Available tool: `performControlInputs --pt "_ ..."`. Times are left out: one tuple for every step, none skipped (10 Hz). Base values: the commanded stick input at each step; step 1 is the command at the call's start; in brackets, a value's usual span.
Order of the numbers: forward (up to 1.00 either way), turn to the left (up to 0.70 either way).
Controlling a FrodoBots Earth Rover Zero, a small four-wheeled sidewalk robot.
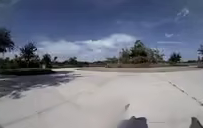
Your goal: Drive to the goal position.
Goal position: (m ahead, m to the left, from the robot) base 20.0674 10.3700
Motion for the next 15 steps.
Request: performControlInputs --pt "0.85 0.0" --pt "0.85 0.0" --pt "0.85 0.0" --pt "0.85 0.0" --pt "0.85 0.0" --pt "0.85 0.0" --pt "0.85 0.0" --pt "0.85 0.0" --pt "0.85 0.0" --pt "0.85 0.0" --pt "0.85 0.0" --pt "0.85 0.0" --pt "0.85 0.0" --pt "0.85 0.0" --pt "0.85 0.0"
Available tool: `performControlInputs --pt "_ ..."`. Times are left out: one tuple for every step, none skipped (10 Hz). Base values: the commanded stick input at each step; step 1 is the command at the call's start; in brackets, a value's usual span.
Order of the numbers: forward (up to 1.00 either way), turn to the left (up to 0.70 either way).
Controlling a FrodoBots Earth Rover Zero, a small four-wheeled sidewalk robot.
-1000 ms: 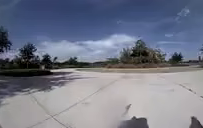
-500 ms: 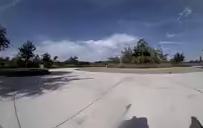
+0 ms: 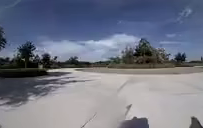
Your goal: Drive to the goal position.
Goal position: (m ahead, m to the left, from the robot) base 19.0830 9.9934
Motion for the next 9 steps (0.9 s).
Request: performControlInputs --pt "0.85 0.0" --pt "0.85 0.0" --pt "0.85 0.0" --pt "0.85 0.0" --pt "0.85 0.0" --pt "0.85 0.0" --pt "0.85 0.0" --pt "0.85 0.0" --pt "0.85 0.0"
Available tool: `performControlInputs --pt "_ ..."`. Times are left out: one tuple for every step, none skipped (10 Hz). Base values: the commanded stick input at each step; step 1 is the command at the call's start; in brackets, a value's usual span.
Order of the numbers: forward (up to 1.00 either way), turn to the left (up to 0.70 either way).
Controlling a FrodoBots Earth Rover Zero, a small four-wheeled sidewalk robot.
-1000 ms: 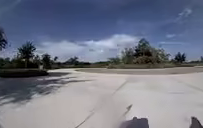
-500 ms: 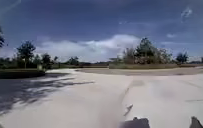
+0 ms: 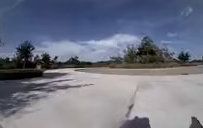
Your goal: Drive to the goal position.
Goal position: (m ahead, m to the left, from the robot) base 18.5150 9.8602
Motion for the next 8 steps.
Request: performControlInputs --pt "0.85 0.0" --pt "0.85 0.0" --pt "0.85 0.0" --pt "0.85 0.0" --pt "0.85 0.0" --pt "0.85 0.0" --pt "0.85 0.0" --pt "0.85 0.0"
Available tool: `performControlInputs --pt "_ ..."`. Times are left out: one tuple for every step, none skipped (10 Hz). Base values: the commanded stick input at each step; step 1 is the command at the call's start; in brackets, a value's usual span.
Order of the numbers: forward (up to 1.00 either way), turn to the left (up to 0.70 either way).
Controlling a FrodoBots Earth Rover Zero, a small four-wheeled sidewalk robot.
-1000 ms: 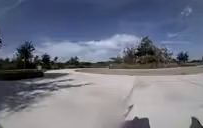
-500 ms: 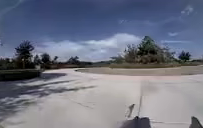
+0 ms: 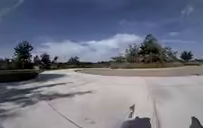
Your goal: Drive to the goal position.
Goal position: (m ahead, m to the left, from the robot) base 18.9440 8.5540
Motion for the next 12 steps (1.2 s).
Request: performControlInputs --pt "0.85 0.0" --pt "0.85 0.0" --pt "0.85 0.0" --pt "0.85 0.0" --pt "0.85 0.04" --pt "0.85 0.11" --pt "0.85 0.28" --pt "0.85 0.34" --pt "0.85 0.34" --pt "0.85 0.34" --pt "0.85 0.34" --pt "0.85 0.27"
